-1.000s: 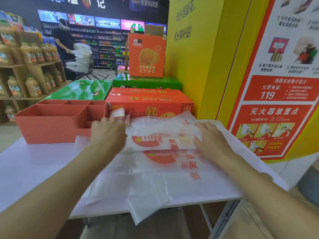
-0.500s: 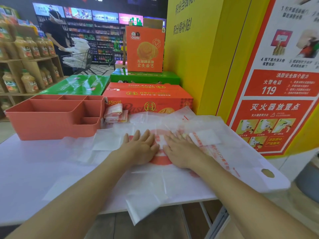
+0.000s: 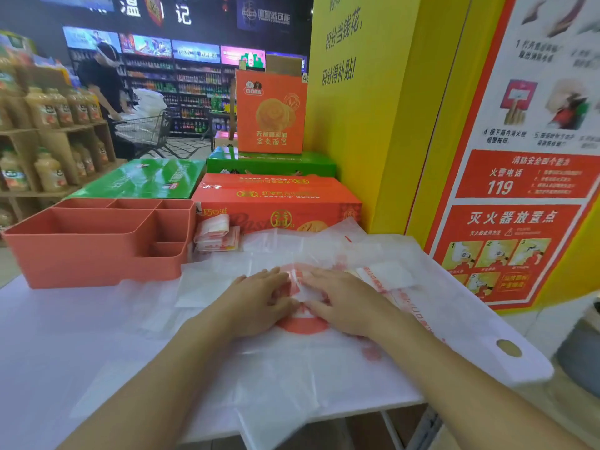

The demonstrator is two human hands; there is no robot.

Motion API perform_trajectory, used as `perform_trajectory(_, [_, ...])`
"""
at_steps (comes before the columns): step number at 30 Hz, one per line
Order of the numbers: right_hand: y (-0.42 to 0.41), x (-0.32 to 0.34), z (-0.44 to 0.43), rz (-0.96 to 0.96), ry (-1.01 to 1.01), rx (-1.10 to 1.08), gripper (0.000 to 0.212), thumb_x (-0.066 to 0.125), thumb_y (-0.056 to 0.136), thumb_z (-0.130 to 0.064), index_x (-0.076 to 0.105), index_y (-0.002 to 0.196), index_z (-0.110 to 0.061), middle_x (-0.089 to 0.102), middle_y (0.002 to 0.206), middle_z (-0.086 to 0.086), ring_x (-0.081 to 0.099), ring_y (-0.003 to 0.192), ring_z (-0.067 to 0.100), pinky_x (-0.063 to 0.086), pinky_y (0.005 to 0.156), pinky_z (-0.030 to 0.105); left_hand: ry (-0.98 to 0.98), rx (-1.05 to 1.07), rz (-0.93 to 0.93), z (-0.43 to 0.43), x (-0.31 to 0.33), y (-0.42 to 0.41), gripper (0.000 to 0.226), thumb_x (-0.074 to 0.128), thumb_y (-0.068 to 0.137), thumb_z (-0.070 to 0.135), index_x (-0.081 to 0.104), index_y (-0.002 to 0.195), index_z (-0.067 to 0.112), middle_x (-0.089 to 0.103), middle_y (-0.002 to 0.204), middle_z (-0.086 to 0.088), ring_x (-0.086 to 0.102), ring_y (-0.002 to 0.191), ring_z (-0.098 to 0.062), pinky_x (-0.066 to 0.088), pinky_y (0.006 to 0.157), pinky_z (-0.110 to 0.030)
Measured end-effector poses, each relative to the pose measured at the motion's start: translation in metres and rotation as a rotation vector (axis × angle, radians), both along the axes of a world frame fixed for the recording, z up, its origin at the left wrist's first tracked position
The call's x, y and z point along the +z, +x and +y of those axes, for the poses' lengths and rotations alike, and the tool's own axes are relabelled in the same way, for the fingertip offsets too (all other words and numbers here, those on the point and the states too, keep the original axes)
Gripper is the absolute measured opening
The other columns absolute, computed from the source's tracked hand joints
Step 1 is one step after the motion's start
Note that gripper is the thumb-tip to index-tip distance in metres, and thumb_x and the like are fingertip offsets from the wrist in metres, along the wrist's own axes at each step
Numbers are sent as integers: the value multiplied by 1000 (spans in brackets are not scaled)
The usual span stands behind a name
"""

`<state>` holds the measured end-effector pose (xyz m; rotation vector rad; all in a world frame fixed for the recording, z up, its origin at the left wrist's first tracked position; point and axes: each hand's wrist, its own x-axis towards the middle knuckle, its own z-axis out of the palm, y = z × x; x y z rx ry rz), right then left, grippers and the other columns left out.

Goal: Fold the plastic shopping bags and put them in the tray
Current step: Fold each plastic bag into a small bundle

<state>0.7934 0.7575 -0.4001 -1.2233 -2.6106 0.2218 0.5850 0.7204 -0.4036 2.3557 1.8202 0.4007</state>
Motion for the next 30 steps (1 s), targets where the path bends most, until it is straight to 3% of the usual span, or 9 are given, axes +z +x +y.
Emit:
perform_trajectory(4, [-1,1,6,-97,207,85,33,44,101,-38,68,121,-26,71,121,-3,65,109,25,53,89,43,33,-2,-1,1,1,-10,59,41,81,71,61,111,24,63,108,6,58,106,-21,46,90,-38])
perform_trajectory(7, [3,1,15,-96,442,49,20,62,87,-13,69,104,-20,72,89,2,66,79,31,54,67,40,58,56,9,-1,6,-11,46,53,86,58,63,118,27,70,114,3,62,109,-25,49,90,-37])
perform_trajectory(12, [14,24,24,33,572,-149,10,56,86,-14,63,93,-13,66,87,5,57,82,33,41,71,40,71,123,-130,-3,17,-25,38,40,83,50,67,91,25,70,85,3,63,84,-22,51,72,-34])
perform_trajectory(15, [22,41,26,66,542,-306,22,38,92,-21,58,86,-15,62,81,3,49,78,29,40,75,42,112,130,-334,-5,29,-35,42,53,89,53,64,74,15,62,65,-5,57,62,-16,45,61,-32])
perform_trajectory(19, [28,50,29,58,453,-394,25,25,87,-25,46,75,-17,48,68,-5,45,78,28,40,83,47,9,67,-673,-19,45,-33,23,71,91,38,74,81,18,71,69,-5,58,56,-9,45,55,-22])
perform_trajectory(22, [28,47,37,32,419,-406,23,28,87,-24,43,72,-17,41,61,-6,43,77,29,39,82,45,-167,41,-874,-22,47,-31,20,73,90,33,74,86,13,73,74,-7,64,62,-20,50,62,-30])
perform_trajectory(25, [27,40,46,-23,357,-453,25,39,93,-22,41,68,-20,44,64,-6,46,82,30,38,82,43,-321,59,-1005,-15,39,-32,21,71,92,28,74,92,7,70,80,-11,60,68,-23,48,66,-34])
perform_trajectory(27, [24,35,48,-87,266,-497,22,41,94,-25,50,73,-23,56,83,-3,48,96,30,37,88,43,-375,114,-1050,-12,33,-29,18,69,94,22,74,93,5,71,84,-15,63,67,-23,50,61,-30])
perform_trajectory(30, [18,24,48,-162,235,-489,36,45,94,-25,59,127,-27,54,129,4,43,120,32,34,103,45,-443,199,-1152,-6,27,-27,18,67,95,17,72,101,1,74,90,-21,70,69,-27,56,58,-31])
